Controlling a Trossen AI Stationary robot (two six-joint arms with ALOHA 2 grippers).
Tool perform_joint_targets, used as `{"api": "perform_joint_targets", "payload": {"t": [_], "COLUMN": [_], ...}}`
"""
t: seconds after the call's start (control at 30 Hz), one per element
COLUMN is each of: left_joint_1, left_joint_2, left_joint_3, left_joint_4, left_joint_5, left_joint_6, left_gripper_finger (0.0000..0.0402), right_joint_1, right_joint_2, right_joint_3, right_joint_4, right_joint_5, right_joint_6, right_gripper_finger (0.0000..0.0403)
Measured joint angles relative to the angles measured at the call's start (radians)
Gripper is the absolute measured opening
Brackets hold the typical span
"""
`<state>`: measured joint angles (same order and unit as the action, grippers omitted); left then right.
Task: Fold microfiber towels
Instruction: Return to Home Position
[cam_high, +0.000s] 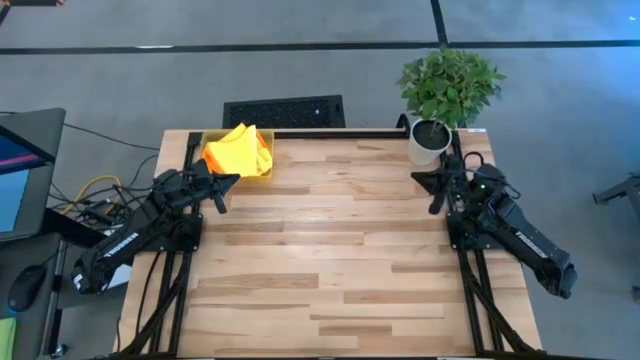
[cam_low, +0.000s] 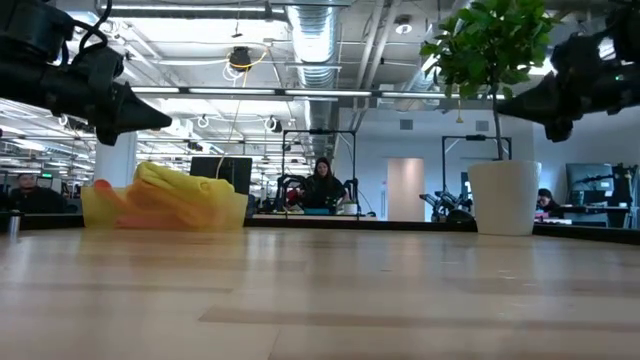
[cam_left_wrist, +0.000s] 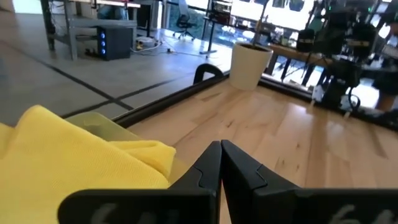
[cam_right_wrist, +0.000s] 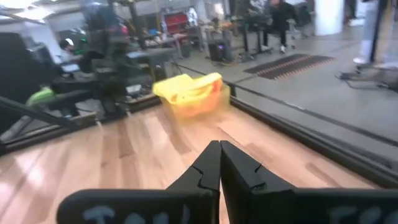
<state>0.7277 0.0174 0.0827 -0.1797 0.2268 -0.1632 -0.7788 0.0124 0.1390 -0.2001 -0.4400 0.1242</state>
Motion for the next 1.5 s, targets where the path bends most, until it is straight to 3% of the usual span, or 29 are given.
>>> {"api": "perform_joint_targets", "payload": {"t": [0.2,0.4,0.6,0.8,1.5], "left_joint_1": [0.000,0.000,0.000,0.000,0.000], "left_joint_2": [0.000,0.000,0.000,0.000,0.000], "left_joint_3": [0.002,0.002,0.002,0.001,0.000], "left_joint_4": [-0.012,-0.017,-0.022,-0.023,-0.023], "left_joint_5": [-0.001,-0.013,-0.101,-0.165,-0.168], "left_joint_6": [0.030,0.030,0.056,-0.021,-0.032], "left_gripper_finger": [0.0000,0.0000,0.0000,0.0000,0.0000], "right_joint_1": [0.000,0.000,0.000,0.000,0.000], "right_joint_2": [0.000,0.000,0.000,0.000,0.000], "right_joint_3": [-0.036,-0.050,-0.050,-0.050,-0.050], "right_joint_4": [-0.032,-0.031,-0.031,-0.031,-0.032], "right_joint_5": [0.073,0.076,0.076,0.076,0.075], "right_joint_6": [-0.001,-0.001,-0.001,-0.001,-0.001], "right_gripper_finger": [0.0032,0.0032,0.0032,0.0032,0.0033]}}
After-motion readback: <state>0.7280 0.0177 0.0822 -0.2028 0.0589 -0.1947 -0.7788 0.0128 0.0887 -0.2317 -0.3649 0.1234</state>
